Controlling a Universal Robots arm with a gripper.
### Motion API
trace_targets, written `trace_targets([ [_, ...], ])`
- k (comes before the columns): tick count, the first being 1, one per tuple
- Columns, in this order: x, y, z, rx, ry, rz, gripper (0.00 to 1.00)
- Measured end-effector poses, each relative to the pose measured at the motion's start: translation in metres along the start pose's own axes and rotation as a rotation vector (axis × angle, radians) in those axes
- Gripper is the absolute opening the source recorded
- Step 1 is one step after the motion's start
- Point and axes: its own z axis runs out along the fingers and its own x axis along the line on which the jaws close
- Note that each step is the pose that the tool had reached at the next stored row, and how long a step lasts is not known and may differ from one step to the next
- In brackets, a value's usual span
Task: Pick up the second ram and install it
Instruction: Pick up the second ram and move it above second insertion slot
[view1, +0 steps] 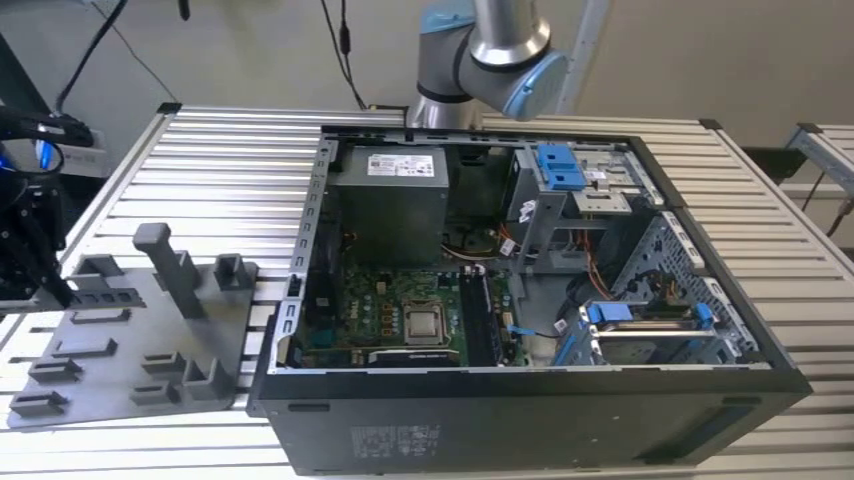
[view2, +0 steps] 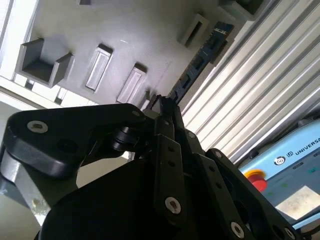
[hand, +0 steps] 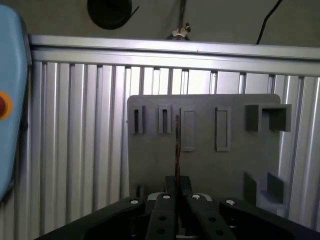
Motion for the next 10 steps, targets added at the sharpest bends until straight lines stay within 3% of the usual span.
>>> trace_targets([
  [10, -0.0151, -0.0007, -0.0085, 0.0095, 0.0003, 0.0, 0.14],
])
